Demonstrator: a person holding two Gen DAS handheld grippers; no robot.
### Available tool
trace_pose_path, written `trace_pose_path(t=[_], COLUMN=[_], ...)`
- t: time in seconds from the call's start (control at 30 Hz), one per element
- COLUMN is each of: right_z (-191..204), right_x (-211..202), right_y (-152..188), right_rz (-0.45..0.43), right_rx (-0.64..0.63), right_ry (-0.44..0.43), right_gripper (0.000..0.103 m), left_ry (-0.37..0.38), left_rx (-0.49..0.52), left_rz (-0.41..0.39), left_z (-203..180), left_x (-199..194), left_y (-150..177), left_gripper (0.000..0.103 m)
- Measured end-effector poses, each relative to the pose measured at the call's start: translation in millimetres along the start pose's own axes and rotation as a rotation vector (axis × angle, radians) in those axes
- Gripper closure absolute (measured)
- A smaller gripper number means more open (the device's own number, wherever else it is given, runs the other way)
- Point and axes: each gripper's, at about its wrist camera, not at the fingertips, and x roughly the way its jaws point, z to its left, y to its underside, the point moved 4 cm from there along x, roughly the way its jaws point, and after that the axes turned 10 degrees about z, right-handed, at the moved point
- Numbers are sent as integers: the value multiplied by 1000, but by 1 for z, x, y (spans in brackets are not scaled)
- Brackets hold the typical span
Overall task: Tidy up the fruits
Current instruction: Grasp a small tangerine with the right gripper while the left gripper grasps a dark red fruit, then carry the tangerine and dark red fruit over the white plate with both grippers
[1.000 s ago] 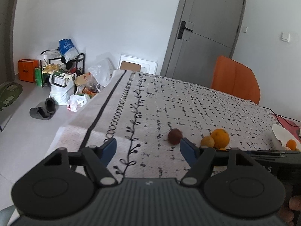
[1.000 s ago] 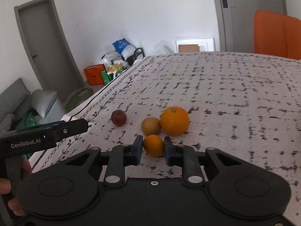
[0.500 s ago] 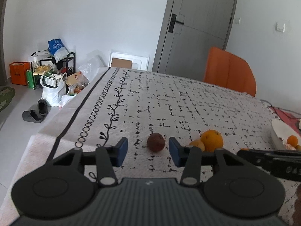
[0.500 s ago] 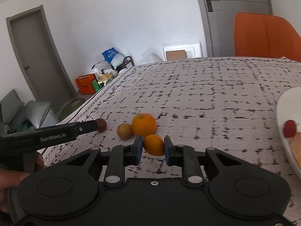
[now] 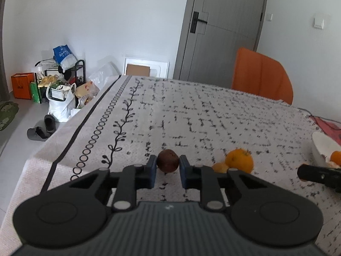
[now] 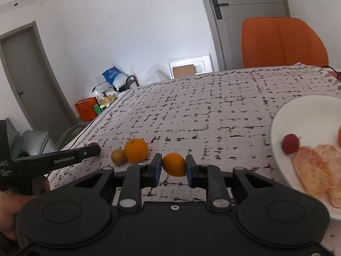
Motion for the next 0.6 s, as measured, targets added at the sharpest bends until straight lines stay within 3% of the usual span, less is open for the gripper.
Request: trace_pose_path(t=[0.6], right_z=[-40], right_x=[-54], right_y=[-2], right_rz=[-129], right_rx=[61], right_ry=[70], right_gripper=[81], left_ry=[113], left_rx=[116], left_rz=[-80], left_z=[-76], left_x=[-36], left_y=[-9], left_gripper=[82])
